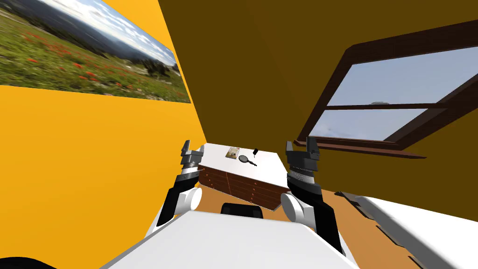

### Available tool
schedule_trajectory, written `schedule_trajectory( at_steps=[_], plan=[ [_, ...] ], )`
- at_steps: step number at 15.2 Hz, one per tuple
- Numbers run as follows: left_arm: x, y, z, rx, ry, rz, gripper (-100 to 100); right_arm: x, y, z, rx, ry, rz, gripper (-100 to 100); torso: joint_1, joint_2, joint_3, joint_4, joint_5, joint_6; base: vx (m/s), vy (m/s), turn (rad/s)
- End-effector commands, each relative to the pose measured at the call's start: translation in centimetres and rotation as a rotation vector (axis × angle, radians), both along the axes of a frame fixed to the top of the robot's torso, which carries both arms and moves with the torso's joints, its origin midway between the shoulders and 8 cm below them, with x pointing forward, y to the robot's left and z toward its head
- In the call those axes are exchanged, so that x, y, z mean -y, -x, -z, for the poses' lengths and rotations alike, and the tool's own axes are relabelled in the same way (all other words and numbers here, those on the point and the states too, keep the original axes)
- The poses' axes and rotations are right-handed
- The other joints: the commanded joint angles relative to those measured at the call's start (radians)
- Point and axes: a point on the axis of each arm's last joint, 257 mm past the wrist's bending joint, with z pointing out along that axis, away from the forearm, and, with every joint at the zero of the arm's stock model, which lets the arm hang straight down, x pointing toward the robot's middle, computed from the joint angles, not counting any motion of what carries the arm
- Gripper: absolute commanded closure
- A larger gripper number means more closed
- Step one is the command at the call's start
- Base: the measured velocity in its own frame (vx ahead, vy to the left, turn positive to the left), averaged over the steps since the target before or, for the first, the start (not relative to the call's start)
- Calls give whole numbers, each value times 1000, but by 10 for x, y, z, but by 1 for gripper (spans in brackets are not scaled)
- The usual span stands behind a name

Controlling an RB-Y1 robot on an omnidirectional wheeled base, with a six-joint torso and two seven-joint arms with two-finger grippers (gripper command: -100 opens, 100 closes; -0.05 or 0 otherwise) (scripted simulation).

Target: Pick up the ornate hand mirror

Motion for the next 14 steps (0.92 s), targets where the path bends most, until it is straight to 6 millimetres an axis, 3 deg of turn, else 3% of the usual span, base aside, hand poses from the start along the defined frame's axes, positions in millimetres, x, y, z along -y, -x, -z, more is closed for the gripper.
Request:
schedule_trajectory(
  at_steps=[1,8,12,13,14],
  plan=[
    [0,0,0,0,0,0,0,-8,-3,5,-22,40,-25,-100,0,0,0,0,0,0,1,3,56],
    [0,0,0,0,0,0,0,-29,-12,30,-100,135,-93,-100,0,0,0,0,0,0,1,4,78],
    [0,0,0,0,0,0,0,-44,-18,58,-178,200,-147,-100,0,0,0,0,0,0,0,5,140],
    [0,0,0,0,0,0,0,-49,-20,75,-221,212,-167,-100,0,0,0,0,0,0,-1,7,128],
    [0,0,0,0,0,0,0,-52,-20,76,-225,232,-176,-100,0,0,0,0,0,0,-2,8,145]
  ],
)
